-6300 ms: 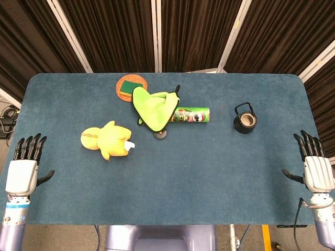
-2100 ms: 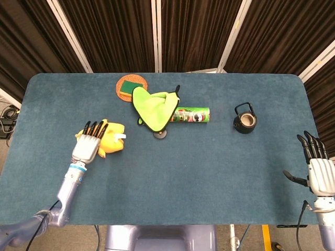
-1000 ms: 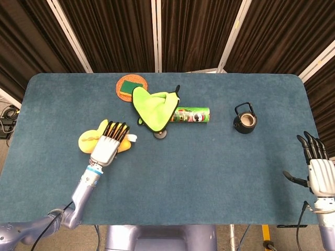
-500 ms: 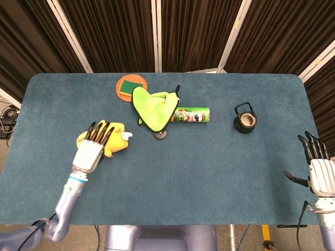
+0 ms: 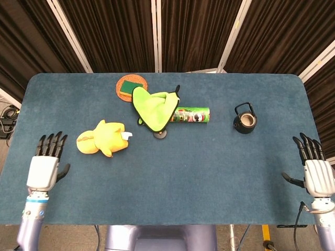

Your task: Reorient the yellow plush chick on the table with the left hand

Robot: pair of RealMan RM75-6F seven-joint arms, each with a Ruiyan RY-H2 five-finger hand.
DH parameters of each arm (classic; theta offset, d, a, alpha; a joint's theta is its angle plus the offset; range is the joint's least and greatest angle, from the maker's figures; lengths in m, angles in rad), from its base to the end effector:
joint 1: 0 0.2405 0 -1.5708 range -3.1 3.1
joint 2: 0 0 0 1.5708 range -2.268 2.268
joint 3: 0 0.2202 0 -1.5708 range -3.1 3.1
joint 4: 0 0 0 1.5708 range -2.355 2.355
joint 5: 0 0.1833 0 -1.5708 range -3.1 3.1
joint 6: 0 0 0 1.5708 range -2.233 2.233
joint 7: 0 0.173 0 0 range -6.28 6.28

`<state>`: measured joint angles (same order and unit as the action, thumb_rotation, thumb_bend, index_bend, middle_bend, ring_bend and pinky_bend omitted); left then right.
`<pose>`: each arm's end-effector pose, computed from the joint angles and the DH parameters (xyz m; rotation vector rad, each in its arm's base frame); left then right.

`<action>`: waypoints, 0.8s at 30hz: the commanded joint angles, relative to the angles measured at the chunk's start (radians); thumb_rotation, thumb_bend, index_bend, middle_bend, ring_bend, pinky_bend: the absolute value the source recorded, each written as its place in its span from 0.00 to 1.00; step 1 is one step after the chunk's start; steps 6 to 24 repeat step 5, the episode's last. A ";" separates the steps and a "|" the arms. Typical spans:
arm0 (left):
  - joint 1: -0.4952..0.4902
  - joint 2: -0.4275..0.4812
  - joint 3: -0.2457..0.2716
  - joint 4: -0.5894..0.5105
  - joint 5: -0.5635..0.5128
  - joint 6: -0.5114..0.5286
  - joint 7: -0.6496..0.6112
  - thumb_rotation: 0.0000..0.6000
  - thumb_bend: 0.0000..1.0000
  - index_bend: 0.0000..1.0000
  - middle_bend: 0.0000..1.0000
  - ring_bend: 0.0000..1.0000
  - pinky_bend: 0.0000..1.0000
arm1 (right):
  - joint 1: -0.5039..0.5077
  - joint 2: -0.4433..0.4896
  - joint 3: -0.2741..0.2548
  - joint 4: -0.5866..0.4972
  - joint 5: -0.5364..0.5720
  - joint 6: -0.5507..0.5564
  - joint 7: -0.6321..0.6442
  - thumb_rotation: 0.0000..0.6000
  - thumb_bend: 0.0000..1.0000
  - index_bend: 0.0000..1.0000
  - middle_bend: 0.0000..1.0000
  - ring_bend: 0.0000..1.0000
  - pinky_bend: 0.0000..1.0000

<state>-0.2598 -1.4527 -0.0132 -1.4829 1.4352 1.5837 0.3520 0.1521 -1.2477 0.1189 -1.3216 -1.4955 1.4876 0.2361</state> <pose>-0.2244 0.2394 0.0962 -1.4357 -0.6804 -0.9095 -0.2869 -0.2393 0.1719 1.3221 -0.8708 1.0599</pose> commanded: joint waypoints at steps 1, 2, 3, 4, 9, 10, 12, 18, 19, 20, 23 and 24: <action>0.041 0.022 0.017 -0.003 0.010 0.037 -0.041 1.00 0.29 0.00 0.00 0.00 0.00 | 0.001 0.000 -0.004 -0.006 -0.005 0.000 -0.009 1.00 0.06 0.00 0.00 0.00 0.00; 0.048 0.026 0.020 0.001 0.011 0.038 -0.049 1.00 0.29 0.00 0.00 0.00 0.00 | 0.001 0.000 -0.005 -0.007 -0.007 0.000 -0.011 1.00 0.06 0.00 0.00 0.00 0.00; 0.053 0.035 0.024 0.007 0.013 0.036 -0.054 1.00 0.29 0.00 0.00 0.00 0.00 | 0.001 0.001 -0.006 -0.008 -0.008 0.001 -0.011 1.00 0.06 0.00 0.00 0.00 0.00; 0.059 0.040 0.019 0.008 0.009 0.039 -0.062 1.00 0.29 0.00 0.00 0.00 0.00 | 0.001 0.000 -0.007 -0.008 -0.008 -0.002 -0.013 1.00 0.06 0.00 0.00 0.00 0.00; 0.061 0.041 0.013 0.009 0.006 0.042 -0.068 1.00 0.29 0.00 0.00 0.00 0.00 | 0.001 0.000 -0.008 -0.007 -0.007 -0.004 -0.014 1.00 0.06 0.00 0.00 0.00 0.00; 0.061 0.041 0.013 0.009 0.006 0.042 -0.068 1.00 0.29 0.00 0.00 0.00 0.00 | 0.001 0.000 -0.008 -0.007 -0.007 -0.004 -0.014 1.00 0.06 0.00 0.00 0.00 0.00; 0.061 0.041 0.013 0.009 0.006 0.042 -0.068 1.00 0.29 0.00 0.00 0.00 0.00 | 0.001 0.000 -0.008 -0.007 -0.007 -0.004 -0.014 1.00 0.06 0.00 0.00 0.00 0.00; 0.061 0.041 0.013 0.009 0.006 0.042 -0.068 1.00 0.29 0.00 0.00 0.00 0.00 | 0.001 0.000 -0.008 -0.007 -0.007 -0.004 -0.014 1.00 0.06 0.00 0.00 0.00 0.00; 0.061 0.041 0.013 0.009 0.006 0.042 -0.068 1.00 0.29 0.00 0.00 0.00 0.00 | 0.001 0.000 -0.008 -0.007 -0.007 -0.004 -0.014 1.00 0.06 0.00 0.00 0.00 0.00; 0.061 0.041 0.013 0.009 0.006 0.042 -0.068 1.00 0.29 0.00 0.00 0.00 0.00 | 0.001 0.000 -0.008 -0.007 -0.007 -0.004 -0.014 1.00 0.06 0.00 0.00 0.00 0.00; 0.061 0.041 0.013 0.009 0.006 0.042 -0.068 1.00 0.29 0.00 0.00 0.00 0.00 | 0.001 0.000 -0.008 -0.007 -0.007 -0.004 -0.014 1.00 0.06 0.00 0.00 0.00 0.00; 0.061 0.041 0.013 0.009 0.006 0.042 -0.068 1.00 0.29 0.00 0.00 0.00 0.00 | 0.001 0.000 -0.008 -0.007 -0.007 -0.004 -0.014 1.00 0.06 0.00 0.00 0.00 0.00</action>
